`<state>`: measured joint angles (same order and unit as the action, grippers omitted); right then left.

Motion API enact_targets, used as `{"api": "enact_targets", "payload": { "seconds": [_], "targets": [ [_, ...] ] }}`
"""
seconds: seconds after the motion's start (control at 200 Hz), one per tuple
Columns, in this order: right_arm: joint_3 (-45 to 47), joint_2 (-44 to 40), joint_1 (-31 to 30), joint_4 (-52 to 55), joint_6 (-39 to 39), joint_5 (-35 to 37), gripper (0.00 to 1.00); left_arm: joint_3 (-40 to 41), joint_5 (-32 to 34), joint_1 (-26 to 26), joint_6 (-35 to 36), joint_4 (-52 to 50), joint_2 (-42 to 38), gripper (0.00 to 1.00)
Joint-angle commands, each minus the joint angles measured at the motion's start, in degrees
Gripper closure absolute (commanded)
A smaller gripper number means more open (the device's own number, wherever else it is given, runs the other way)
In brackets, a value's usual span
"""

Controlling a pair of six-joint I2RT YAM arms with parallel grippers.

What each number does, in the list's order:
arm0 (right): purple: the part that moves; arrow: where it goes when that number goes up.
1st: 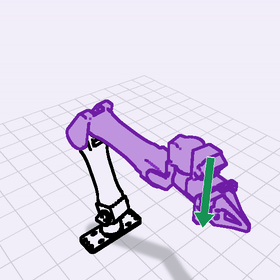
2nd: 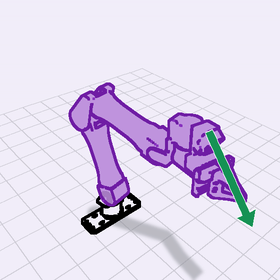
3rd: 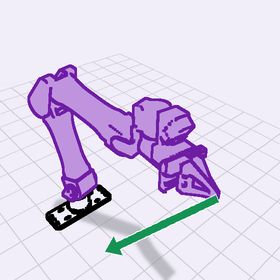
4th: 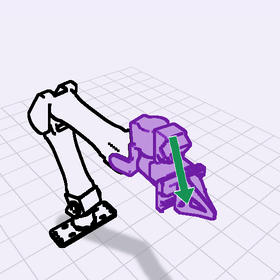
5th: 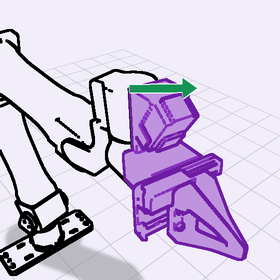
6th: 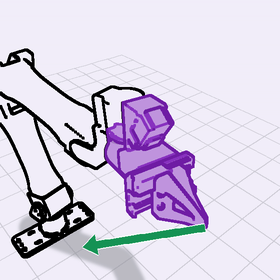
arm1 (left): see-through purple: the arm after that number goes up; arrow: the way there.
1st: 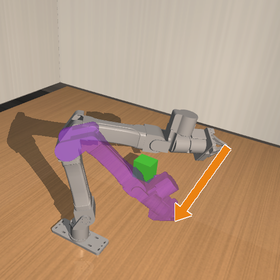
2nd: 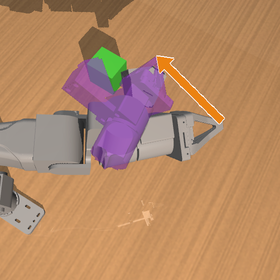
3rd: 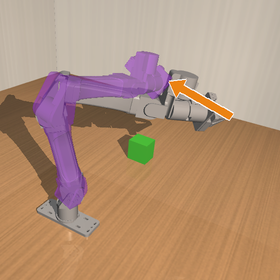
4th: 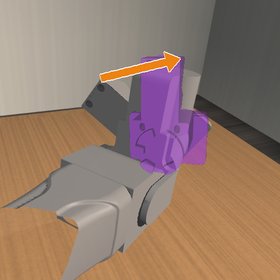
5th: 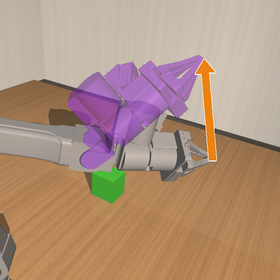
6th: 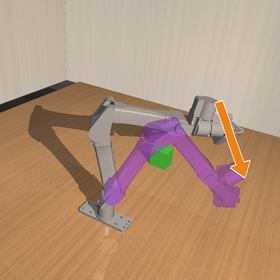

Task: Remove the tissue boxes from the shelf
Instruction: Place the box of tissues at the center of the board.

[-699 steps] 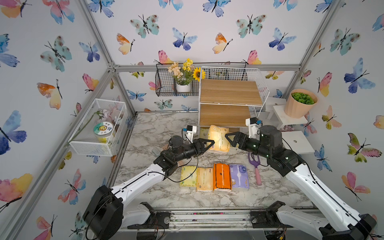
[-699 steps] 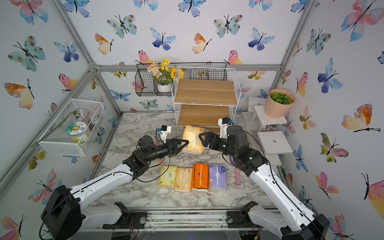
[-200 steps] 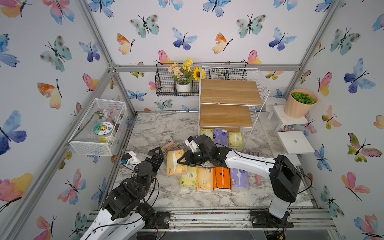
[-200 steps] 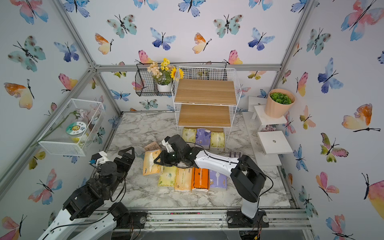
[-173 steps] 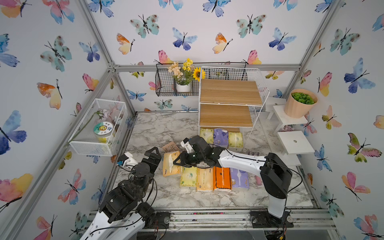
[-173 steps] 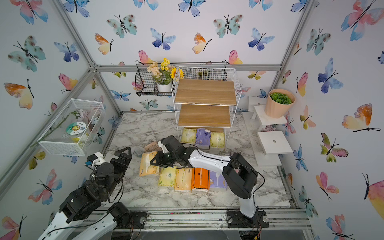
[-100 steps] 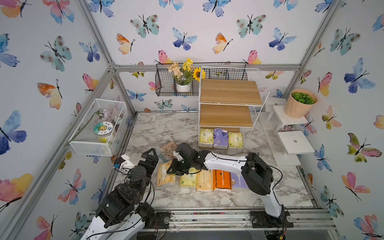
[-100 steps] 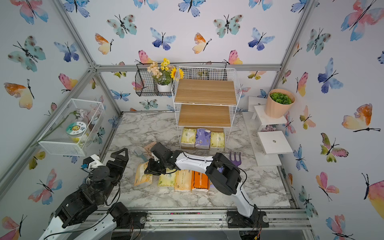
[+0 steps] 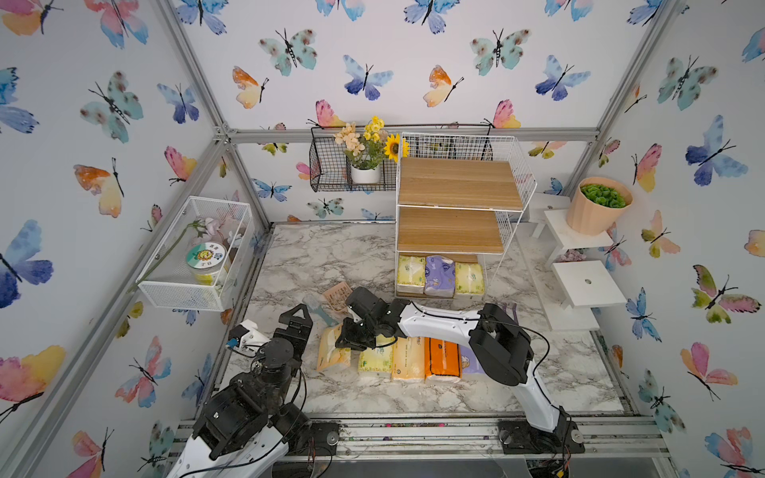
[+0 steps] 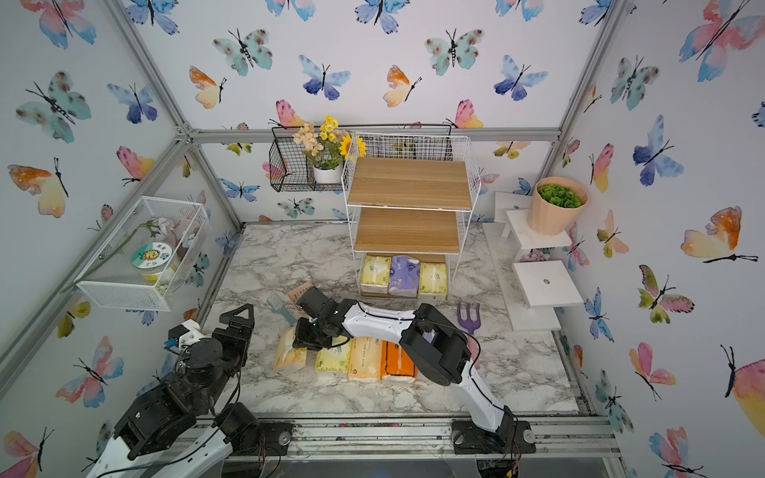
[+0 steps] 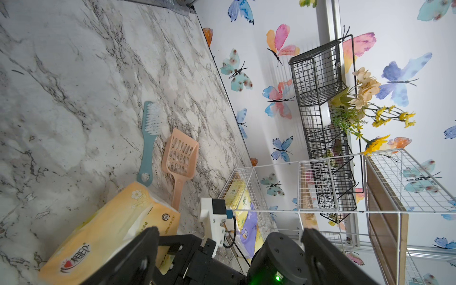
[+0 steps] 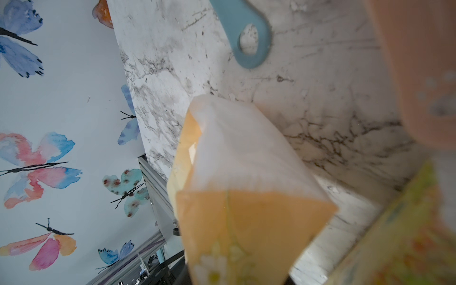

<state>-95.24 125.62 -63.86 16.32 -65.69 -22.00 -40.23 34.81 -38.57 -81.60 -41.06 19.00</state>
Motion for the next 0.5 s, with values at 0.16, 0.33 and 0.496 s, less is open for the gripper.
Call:
{"api": "enact_targets", "payload": {
  "seconds": [0.16, 0.33, 0.496],
  "targets": [
    [0.65, -4.23, -0.39, 2.23, 4.19, 6.72, 0.55, 2.04, -2.68, 0.33, -3.19, -1.23, 0.85, 0.05],
    [5.01, -11.08, -0.21, 2.81, 5.72, 10.82, 0.52, 2.21, -2.73, 0.33, -3.21, -1.24, 0.95, 0.05],
    [7.94, -15.53, 0.75, 4.61, 6.52, 12.24, 0.63, 2.41, -3.31, 0.29, -3.22, -0.71, 1.60, 0.05]
  ]
}}
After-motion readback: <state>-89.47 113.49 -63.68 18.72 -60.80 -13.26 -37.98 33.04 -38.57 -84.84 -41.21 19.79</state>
